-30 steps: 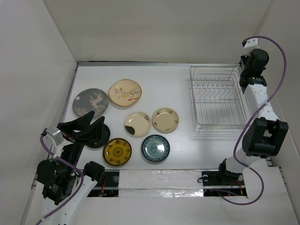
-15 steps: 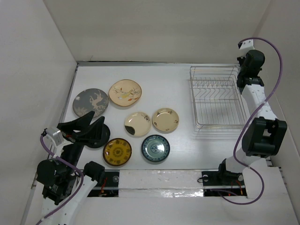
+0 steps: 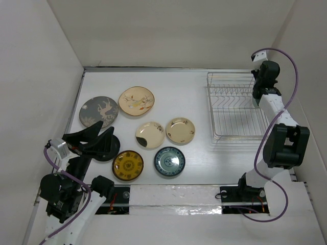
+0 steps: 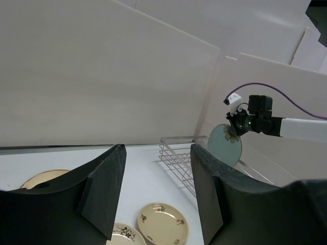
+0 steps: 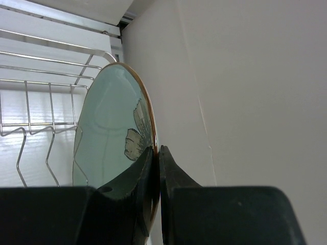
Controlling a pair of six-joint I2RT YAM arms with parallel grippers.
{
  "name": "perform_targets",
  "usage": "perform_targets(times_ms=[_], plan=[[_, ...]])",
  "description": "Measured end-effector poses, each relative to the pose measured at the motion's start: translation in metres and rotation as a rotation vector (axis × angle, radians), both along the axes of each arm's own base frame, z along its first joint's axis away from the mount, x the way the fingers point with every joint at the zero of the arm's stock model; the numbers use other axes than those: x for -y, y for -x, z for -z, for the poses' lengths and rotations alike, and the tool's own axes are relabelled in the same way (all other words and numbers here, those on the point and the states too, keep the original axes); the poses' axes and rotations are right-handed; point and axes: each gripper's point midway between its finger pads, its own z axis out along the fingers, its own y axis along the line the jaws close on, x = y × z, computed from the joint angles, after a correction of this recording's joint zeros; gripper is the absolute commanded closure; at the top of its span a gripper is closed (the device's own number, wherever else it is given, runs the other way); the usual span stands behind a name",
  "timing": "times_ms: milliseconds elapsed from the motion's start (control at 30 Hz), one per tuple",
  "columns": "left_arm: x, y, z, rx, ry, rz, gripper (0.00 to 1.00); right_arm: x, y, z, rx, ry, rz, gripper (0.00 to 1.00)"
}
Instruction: Load the plates into the dish rack
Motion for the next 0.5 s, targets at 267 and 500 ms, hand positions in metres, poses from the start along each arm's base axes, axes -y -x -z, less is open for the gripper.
perform_targets(times_ms=[267,500], plan=[[0.000,0.000,0.000,0.000,0.000,0.000,0.49,-0.001,0.001,0.013,0.002,-0.018,0.005,1.00],[0.000,0.000,0.000,0.000,0.000,0.000,0.50,-0.001,0.000,0.026,0.021,-0.052,0.017,0.86]])
